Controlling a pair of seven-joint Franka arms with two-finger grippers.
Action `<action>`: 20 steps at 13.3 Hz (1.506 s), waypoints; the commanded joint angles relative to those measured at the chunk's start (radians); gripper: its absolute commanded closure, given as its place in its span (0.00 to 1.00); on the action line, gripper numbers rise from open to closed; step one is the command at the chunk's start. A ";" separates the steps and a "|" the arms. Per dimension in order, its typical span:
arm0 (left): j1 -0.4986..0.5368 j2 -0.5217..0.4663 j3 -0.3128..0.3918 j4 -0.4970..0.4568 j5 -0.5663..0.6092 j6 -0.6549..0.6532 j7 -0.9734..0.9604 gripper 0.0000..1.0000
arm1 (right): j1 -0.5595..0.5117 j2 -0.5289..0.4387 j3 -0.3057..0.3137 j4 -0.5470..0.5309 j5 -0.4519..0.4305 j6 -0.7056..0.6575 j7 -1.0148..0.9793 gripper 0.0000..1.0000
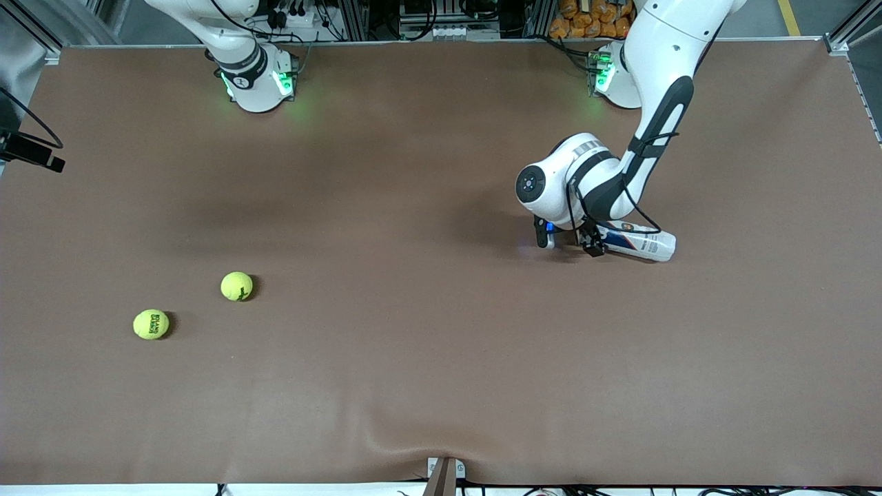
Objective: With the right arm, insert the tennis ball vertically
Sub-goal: 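Grasp the tube with the left gripper and tip it upright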
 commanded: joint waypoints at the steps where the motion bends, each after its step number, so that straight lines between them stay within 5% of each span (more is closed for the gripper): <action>1: 0.022 -0.024 -0.010 -0.029 0.029 0.023 0.019 0.00 | -0.023 0.000 0.015 0.003 -0.001 -0.007 -0.016 0.00; 4: 0.022 -0.024 -0.010 -0.029 0.029 0.023 0.030 0.00 | -0.023 -0.002 0.015 0.010 -0.001 -0.013 -0.016 0.00; 7: 0.022 -0.024 -0.010 -0.029 0.029 0.023 0.033 0.21 | -0.022 0.000 0.004 0.014 0.001 -0.010 -0.016 0.00; 12: 0.020 -0.024 -0.009 -0.019 0.029 0.023 0.055 0.42 | -0.020 -0.002 0.004 0.020 -0.001 -0.002 -0.018 0.00; 20: 0.009 -0.069 -0.014 0.030 0.027 -0.072 0.119 0.39 | 0.000 0.026 -0.013 0.049 -0.004 0.000 -0.018 0.00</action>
